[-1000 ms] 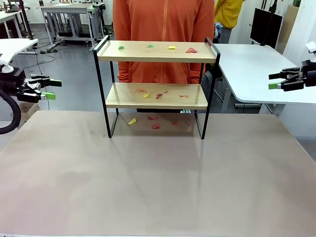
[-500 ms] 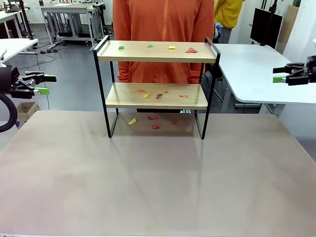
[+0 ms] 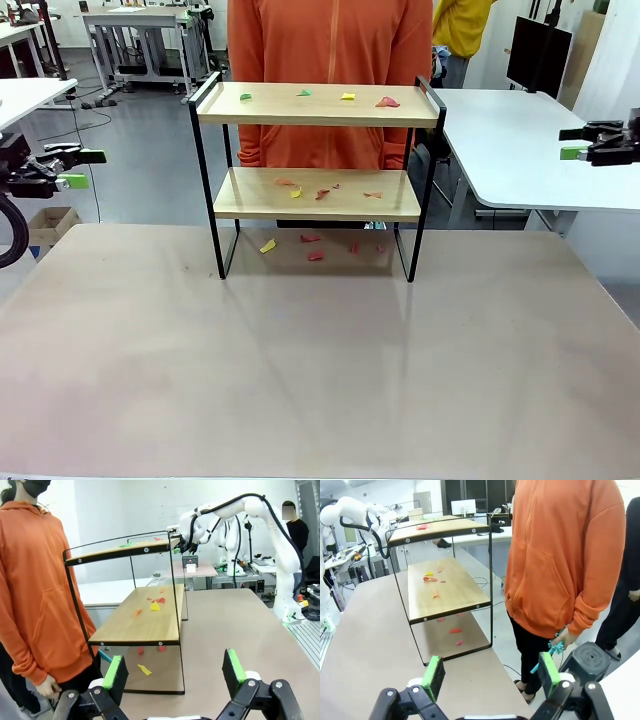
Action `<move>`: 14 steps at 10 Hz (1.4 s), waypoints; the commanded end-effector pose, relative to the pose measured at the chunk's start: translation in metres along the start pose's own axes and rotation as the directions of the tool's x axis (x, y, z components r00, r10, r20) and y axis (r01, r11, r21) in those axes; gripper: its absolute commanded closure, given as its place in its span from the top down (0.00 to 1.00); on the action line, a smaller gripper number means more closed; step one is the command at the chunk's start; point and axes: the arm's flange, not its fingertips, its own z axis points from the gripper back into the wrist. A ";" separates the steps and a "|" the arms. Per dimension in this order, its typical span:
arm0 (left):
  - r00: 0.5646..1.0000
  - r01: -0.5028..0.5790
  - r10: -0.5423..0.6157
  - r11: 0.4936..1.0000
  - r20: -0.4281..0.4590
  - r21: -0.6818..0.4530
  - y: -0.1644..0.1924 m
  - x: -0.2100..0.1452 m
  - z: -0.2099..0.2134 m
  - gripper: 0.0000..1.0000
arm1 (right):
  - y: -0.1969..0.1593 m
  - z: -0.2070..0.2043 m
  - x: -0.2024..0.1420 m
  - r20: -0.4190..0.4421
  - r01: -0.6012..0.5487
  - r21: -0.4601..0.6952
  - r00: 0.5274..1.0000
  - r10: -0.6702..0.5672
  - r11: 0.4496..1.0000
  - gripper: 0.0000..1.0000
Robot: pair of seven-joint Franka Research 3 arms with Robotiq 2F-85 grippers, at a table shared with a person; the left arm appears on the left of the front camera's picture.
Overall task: Clean the shelf.
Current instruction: Pick up the Duster handed by the human.
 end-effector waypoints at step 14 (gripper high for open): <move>1.000 0.000 0.000 1.000 0.000 0.000 0.000 0.000 0.000 1.00 | 0.000 -0.001 0.000 -0.003 -0.002 -0.004 1.000 0.002 1.000 1.00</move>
